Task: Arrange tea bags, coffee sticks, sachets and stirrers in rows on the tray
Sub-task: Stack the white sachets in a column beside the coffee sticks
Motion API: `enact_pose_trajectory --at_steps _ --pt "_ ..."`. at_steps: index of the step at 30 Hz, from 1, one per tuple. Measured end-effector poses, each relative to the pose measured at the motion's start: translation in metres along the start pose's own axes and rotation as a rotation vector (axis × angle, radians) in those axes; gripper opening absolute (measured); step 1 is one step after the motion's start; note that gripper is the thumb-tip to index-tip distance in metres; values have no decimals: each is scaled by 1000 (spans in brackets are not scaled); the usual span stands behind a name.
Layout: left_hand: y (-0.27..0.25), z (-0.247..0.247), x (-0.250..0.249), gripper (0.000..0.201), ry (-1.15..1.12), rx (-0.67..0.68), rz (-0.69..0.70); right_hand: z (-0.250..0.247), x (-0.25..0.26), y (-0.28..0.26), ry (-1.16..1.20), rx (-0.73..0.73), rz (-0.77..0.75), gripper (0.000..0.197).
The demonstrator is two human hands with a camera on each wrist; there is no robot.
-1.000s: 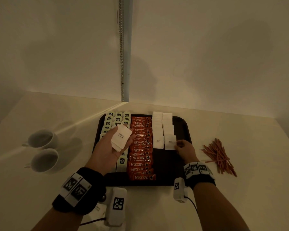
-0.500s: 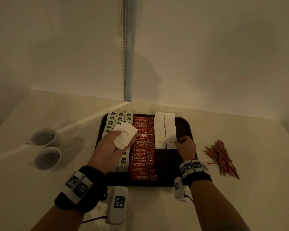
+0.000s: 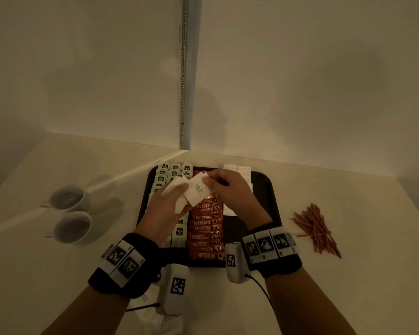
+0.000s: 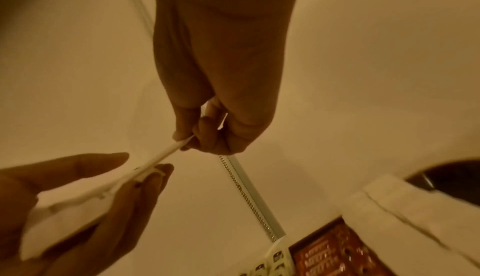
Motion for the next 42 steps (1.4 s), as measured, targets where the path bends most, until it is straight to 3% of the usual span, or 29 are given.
enact_pose_trajectory --at_steps 5,10,14,22,27,31,35,38,42 --pt "-6 0 -4 31 9 60 85 9 -6 -17 491 40 172 9" --pt "-7 1 -7 32 192 -11 210 31 -16 -31 566 119 180 20" --pt "-10 0 -13 24 330 -34 266 36 -20 -35 620 67 194 31" --pt "-11 3 -20 21 405 8 277 39 -21 -35 702 10 191 18" --pt "-7 -2 -14 18 281 2 168 25 -25 -38 682 5 197 10" --pt "-7 -14 -9 25 -41 9 41 -11 -52 -34 549 -201 248 7" --pt "-7 -24 -4 28 -158 -27 21 -37 -106 -30 327 -377 415 7" --pt "-5 -25 -4 27 -224 -55 -3 -38 -142 -27 222 -399 567 12" --pt "-3 -22 -5 24 -259 -66 -50 -28 -165 -18 91 -345 654 26"
Point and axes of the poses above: each hand's wrist, its own y-axis towards the middle knuckle, its own z-axis out of the palm, x = y × z, the point moved 3 cm from there along y, towards the middle knuckle, and after that the axes turned 5 degrees about z, right-handed, at the moved point
